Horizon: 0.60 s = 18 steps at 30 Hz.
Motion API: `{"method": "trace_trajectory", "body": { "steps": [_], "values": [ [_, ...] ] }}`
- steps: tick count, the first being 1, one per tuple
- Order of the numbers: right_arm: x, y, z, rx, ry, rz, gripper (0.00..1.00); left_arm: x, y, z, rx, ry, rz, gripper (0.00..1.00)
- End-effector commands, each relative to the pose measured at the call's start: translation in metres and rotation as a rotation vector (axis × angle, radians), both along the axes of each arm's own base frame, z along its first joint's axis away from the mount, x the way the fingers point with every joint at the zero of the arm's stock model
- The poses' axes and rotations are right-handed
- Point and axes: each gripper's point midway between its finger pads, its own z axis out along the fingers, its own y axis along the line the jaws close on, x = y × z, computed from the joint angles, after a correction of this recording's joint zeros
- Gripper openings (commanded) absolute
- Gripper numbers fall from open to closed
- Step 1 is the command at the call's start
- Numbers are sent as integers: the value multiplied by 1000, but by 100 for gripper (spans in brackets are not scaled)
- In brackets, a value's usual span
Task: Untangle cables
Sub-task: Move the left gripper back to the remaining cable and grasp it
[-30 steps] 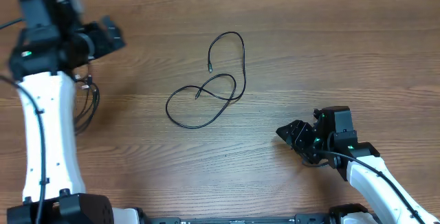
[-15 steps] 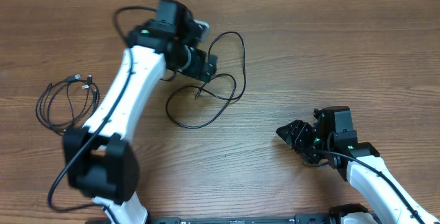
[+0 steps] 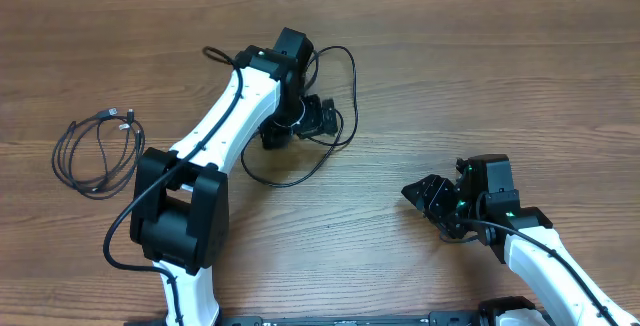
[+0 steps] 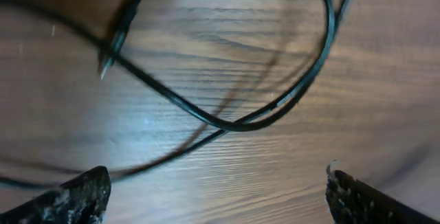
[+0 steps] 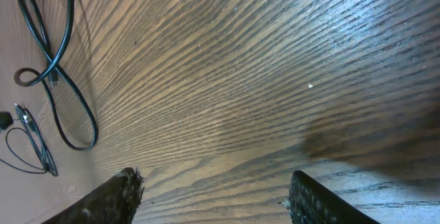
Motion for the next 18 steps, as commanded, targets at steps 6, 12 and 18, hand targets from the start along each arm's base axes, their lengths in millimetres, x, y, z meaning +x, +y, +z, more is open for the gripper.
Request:
{"method": "trace_trajectory", "body": {
  "steps": [6, 12, 18],
  "values": [
    [2, 0, 1, 2, -9, 1, 67, 12, 3, -9, 39, 78, 491, 100],
    [2, 0, 1, 2, -10, 2, 67, 9, 8, -24, 101, 60, 563, 100],
    [2, 0, 1, 2, -10, 2, 67, 4, 1, -43, 104, 32, 537, 90]
  ]
}}
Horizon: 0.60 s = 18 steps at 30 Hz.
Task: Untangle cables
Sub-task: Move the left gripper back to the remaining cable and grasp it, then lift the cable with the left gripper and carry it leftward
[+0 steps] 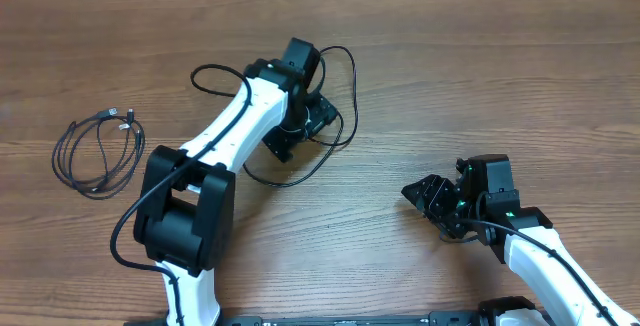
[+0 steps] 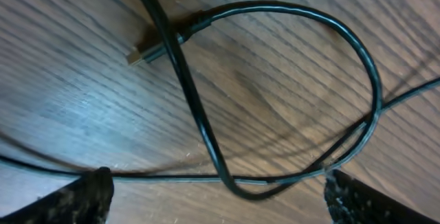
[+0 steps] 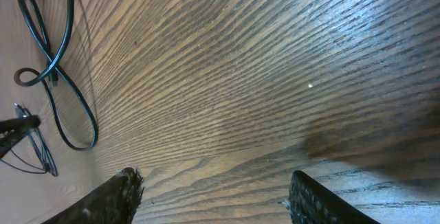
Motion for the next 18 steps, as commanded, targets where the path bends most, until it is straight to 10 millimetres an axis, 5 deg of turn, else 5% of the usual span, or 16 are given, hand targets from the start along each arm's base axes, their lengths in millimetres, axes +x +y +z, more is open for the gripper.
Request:
{"method": "trace_trajectory", "body": {
  "steps": [1, 10, 18],
  "values": [
    [2, 0, 1, 2, -9, 1, 67, -7, 0, -17, 35, 10, 16, 87],
    [1, 0, 1, 2, -7, 1, 67, -5, 2, -18, 48, -4, 17, 5],
    [1, 0, 1, 2, -6, 1, 67, 5, 6, -4, 50, -37, -50, 4]
  ]
}}
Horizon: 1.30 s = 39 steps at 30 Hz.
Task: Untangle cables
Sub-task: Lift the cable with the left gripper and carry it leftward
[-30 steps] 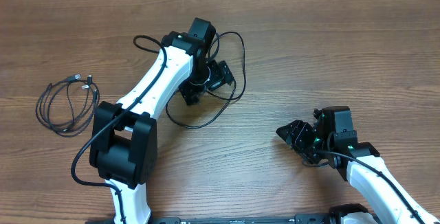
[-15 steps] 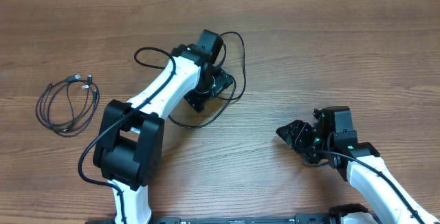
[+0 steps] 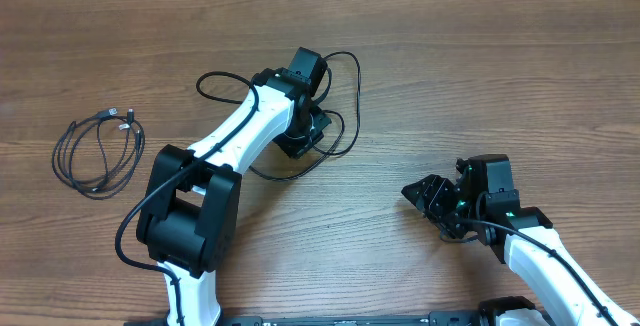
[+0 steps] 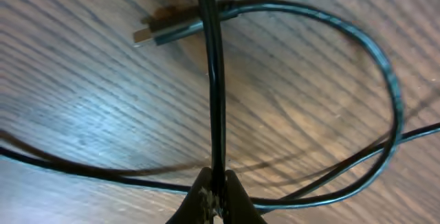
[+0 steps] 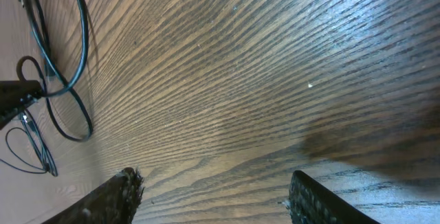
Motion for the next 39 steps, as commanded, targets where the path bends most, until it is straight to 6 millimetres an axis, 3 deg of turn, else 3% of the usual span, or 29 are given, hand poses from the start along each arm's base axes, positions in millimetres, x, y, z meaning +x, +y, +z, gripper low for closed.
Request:
{"method": "trace_trajectory", "body": {
  "steps": [1, 2, 3, 7, 13, 18, 22, 23, 26, 30, 39],
  "values": [
    [1, 0, 1, 2, -7, 2, 67, 15, 6, 15, 21, -50, -77, 4],
    [1, 0, 1, 2, -7, 2, 67, 19, 9, 23, 27, -68, -94, 4],
    [1, 0, 1, 2, -7, 2, 67, 32, 18, 48, 59, -121, -115, 4],
    [1, 0, 1, 1, -8, 4, 67, 55, 43, 114, 153, -261, -143, 4],
    [1, 0, 1, 1, -7, 4, 67, 70, 106, 234, 340, -504, -115, 4],
    [1, 0, 1, 1, -8, 4, 67, 59, 168, 328, 484, -701, -68, 4],
    [1, 0, 1, 1, -8, 4, 67, 34, 225, 375, 596, -775, 79, 4],
    [1, 0, 1, 1, -8, 4, 67, 21, 250, 386, 647, -779, 149, 4],
    [1, 0, 1, 2, -8, 4, 67, 0, 285, 394, 708, -753, 240, 4],
    [1, 0, 1, 2, -9, 3, 67, -19, 313, 389, 749, -683, 300, 4],
    [1, 0, 1, 2, -8, 3, 67, -27, 339, 377, 774, -608, 350, 4]
  ]
}}
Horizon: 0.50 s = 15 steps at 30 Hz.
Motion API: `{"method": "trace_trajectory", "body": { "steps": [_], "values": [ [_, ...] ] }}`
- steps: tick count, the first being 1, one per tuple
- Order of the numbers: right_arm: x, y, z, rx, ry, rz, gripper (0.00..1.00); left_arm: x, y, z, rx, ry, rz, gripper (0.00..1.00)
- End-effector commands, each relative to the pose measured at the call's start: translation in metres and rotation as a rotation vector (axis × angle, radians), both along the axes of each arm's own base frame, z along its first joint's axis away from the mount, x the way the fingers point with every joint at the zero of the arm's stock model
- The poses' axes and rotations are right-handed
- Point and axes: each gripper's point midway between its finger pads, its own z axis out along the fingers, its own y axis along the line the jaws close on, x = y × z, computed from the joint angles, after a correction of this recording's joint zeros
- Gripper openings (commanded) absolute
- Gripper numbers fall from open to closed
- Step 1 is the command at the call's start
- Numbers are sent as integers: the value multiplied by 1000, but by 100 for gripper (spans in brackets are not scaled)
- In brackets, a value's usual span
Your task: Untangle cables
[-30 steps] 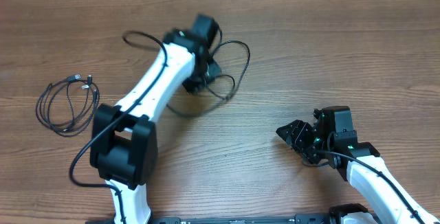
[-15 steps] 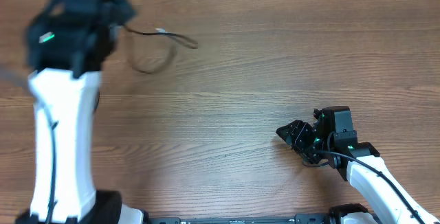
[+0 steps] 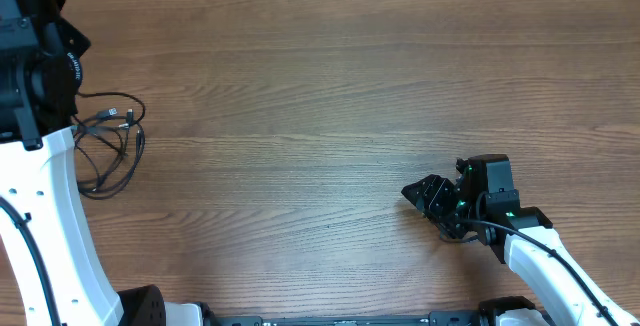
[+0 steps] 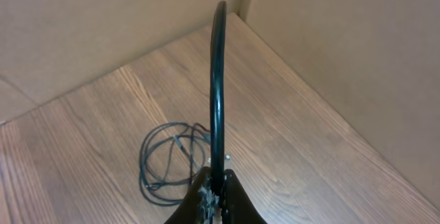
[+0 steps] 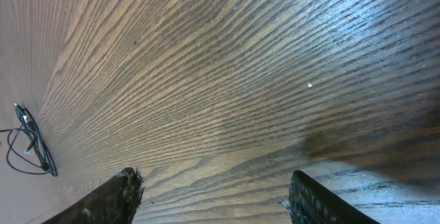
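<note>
My left gripper (image 4: pixel 214 185) is shut on a black cable (image 4: pixel 218 80), which runs straight up from the jaws in the left wrist view. It hangs high above the table's far left corner. Under it on the wood lies a coiled dark cable (image 4: pixel 170 161), also visible as a coiled cable (image 3: pixel 105 151) from overhead, with a further black strand looping across its top. The left arm (image 3: pixel 40 166) fills the left edge overhead and hides its own fingers there. My right gripper (image 3: pixel 425 194) rests low at the front right, open, with nothing between its fingers (image 5: pixel 120 189).
Tan cardboard walls (image 4: pixel 330 59) meet in a corner behind the table's far left. The wooden table (image 3: pixel 330 116) stretches between the two arms. The right wrist view catches the coiled cable (image 5: pixel 27 141) small at its left edge.
My left gripper, shut on the black cable low at the middle back of the table, now hangs high over the far left by the coil. The cable has left the middle. The right arm has not moved.
My left gripper was open over the black cable's loops at the middle back. Then it stood open, closer to the cable near its plug. Then it was shut on the cable. Now it holds the cable high at the far left, above the coil.
</note>
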Motion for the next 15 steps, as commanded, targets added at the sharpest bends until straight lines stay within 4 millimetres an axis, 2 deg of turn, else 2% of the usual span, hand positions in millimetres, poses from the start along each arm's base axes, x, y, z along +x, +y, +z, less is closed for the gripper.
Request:
{"method": "trace_trajectory", "body": {
  "steps": [1, 5, 9, 15],
  "values": [
    [1, 0, 1, 2, -9, 3, 67, 0, 9, -4, 28, 34, 24, 4],
    [1, 0, 1, 2, -8, 3, 67, 5, 14, -18, 41, 94, 45, 4],
    [1, 0, 1, 2, -8, 3, 67, 9, 28, -40, 72, 193, 112, 4],
    [1, 0, 1, 1, -6, 3, 67, -9, 59, -75, 46, 313, 304, 4]
  ]
}}
